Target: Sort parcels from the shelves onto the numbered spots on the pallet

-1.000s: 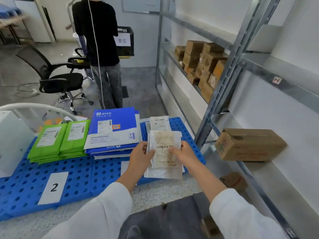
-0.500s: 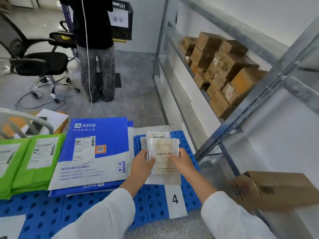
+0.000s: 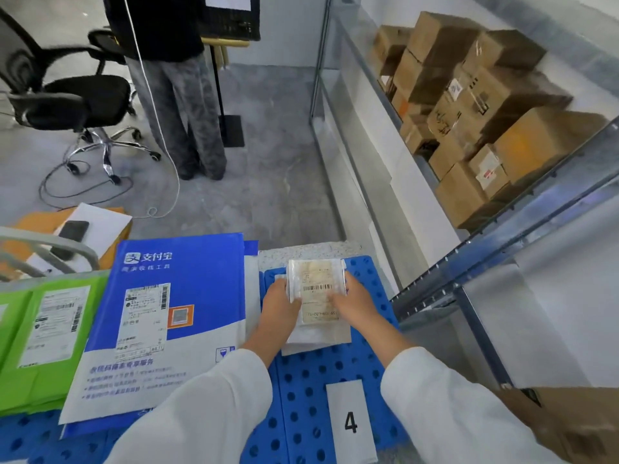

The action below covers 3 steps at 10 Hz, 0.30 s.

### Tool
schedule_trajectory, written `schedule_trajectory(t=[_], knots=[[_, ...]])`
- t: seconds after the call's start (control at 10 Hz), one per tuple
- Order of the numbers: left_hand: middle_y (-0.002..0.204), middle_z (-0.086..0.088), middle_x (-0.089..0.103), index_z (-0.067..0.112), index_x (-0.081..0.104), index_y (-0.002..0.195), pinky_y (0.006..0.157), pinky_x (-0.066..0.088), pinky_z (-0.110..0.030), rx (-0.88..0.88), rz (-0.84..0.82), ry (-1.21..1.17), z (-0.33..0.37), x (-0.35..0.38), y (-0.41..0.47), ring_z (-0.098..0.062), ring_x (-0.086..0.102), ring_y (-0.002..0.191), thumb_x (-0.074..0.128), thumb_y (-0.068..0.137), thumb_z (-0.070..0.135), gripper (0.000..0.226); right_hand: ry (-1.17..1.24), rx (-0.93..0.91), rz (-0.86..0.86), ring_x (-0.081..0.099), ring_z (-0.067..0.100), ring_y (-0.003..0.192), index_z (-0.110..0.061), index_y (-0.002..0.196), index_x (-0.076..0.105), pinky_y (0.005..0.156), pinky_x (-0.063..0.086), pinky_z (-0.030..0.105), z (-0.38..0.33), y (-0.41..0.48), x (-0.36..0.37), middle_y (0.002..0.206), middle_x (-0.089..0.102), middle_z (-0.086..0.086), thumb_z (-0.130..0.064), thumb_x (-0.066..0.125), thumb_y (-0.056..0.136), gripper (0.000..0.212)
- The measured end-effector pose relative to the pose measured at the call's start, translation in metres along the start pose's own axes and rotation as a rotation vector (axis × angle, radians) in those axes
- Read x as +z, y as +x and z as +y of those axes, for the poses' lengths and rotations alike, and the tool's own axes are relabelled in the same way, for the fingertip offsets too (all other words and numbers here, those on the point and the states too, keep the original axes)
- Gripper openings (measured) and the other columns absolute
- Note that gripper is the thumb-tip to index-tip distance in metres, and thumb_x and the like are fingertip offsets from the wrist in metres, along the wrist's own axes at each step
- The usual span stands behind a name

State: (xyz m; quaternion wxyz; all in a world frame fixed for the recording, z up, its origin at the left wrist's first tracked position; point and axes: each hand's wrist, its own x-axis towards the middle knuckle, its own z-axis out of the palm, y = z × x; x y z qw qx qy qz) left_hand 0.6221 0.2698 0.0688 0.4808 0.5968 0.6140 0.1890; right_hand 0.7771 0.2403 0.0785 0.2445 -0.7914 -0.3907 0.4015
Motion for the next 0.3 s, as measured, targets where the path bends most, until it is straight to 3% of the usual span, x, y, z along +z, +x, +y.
schedule_trajectory(t=[0.1,0.3], knots=[[0.112,0.001,0.061,0.018,0.055,0.115,0.085,0.05,-0.026,-0.001,-0.022,0.066,-0.007,0.001,0.009,-0.015,0.06,0.103,0.063,0.088,0.01,0.029,-0.066,-0.012,-0.002,0.063,0.016,0.099,-0.02,0.115,0.054,0.081,0.058,0.032,0.006,0.01,0.002,0.109,0.062,-0.002,-0.008,0.056,0.089,0.028],[0.112,-0.003,0.055,0.008,0.054,0.114,0.08,0.044,-0.026,0.058,0.009,0.197,-0.01,-0.013,0.012,-0.018,0.054,0.099,0.055,0.093,0.022,0.024,-0.312,-0.038,0.041,0.057,0.023,0.105,-0.014,0.127,0.044,0.084,0.056,0.041,0.011,0.022,0.008,0.118,0.053,0.005,-0.019,0.053,0.089,0.039]])
